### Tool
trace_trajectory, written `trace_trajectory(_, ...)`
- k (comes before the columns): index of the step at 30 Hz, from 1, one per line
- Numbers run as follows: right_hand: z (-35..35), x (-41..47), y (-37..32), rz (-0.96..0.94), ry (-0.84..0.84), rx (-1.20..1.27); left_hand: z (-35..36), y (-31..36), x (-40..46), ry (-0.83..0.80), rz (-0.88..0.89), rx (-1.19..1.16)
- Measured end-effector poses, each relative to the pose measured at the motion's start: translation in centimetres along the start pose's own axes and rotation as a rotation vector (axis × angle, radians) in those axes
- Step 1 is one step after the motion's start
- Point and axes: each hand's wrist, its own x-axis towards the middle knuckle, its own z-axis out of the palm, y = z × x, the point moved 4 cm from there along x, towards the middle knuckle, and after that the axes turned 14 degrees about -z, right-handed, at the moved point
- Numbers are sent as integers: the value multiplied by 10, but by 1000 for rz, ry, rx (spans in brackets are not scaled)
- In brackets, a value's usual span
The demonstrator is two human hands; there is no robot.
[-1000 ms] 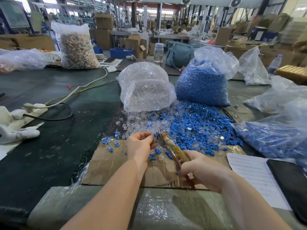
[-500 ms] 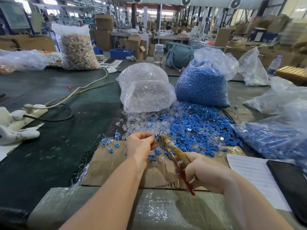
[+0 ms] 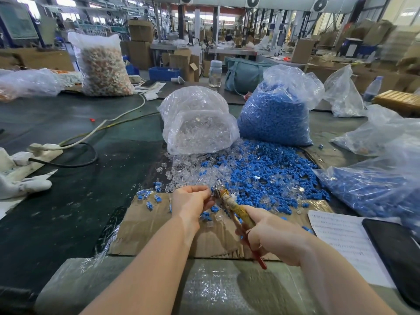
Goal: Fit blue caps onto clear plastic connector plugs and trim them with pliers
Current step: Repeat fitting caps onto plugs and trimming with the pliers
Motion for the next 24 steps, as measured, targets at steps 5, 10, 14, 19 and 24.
trace_trajectory(5,2,2,0,-23,28,-166,0,-1,2,5,14,-12)
trace_trajectory(10,2,5,2,-25,30,-191,-1,-5,8,23,16,-20)
trace_trajectory(14,5,6,5,-27,58,-34,-2,-8,15,24,1,-73)
trace_trajectory(19,6,10,11,-39,151,147,-4,-7,17,27,3,-174)
trace_trajectory(24,7,10,10,-7,189,398,-5,-5,18,29,10,-218)
